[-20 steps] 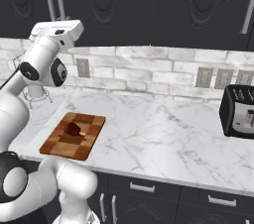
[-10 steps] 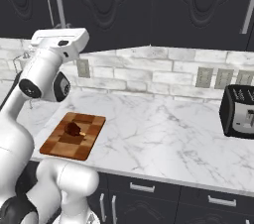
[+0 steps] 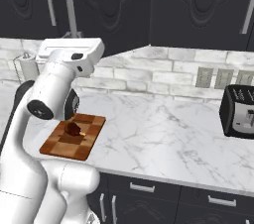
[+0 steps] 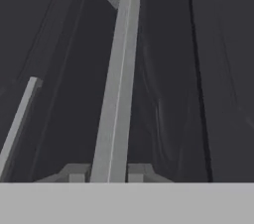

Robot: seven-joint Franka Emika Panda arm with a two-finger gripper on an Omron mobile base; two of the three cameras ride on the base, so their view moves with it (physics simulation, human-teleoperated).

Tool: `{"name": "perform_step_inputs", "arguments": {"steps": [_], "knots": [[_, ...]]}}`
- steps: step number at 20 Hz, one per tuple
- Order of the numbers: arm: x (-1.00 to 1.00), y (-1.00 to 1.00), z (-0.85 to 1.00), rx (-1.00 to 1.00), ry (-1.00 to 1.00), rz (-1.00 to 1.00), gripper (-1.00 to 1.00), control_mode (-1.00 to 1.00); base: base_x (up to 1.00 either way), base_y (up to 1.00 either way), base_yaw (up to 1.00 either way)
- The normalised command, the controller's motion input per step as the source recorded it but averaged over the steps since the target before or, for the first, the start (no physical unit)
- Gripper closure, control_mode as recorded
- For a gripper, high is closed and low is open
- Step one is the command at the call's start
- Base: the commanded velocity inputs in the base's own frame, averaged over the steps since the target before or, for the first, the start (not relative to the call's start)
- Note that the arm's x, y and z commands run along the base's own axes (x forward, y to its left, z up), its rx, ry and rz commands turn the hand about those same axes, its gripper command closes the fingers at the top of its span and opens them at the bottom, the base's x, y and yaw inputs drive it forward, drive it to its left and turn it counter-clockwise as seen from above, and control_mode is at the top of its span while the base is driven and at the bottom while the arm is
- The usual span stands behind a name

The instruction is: Open the cabinet, retrieve the rolling pin, and place it next to the meat on the cutting board to prepare for tenderizing.

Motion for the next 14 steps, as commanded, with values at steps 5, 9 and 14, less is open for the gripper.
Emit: {"name": "perform_step_inputs", "arguments": {"steps": [5, 9, 14], "knots": [[-0.6, -0.81, -0.16, 0.0, 0.06, 0.02, 1.0, -1.0, 0.0, 0.0, 0.0], [-0.6, -0.37, -0.35, -0.01, 0.06, 0.03, -1.0, -1.0, 0.0, 0.0, 0.0], [-0.74, 0.02, -0.09, 0.0, -0.04, 0.1, -1.0, -1.0, 0.0, 0.0, 0.0]]}}
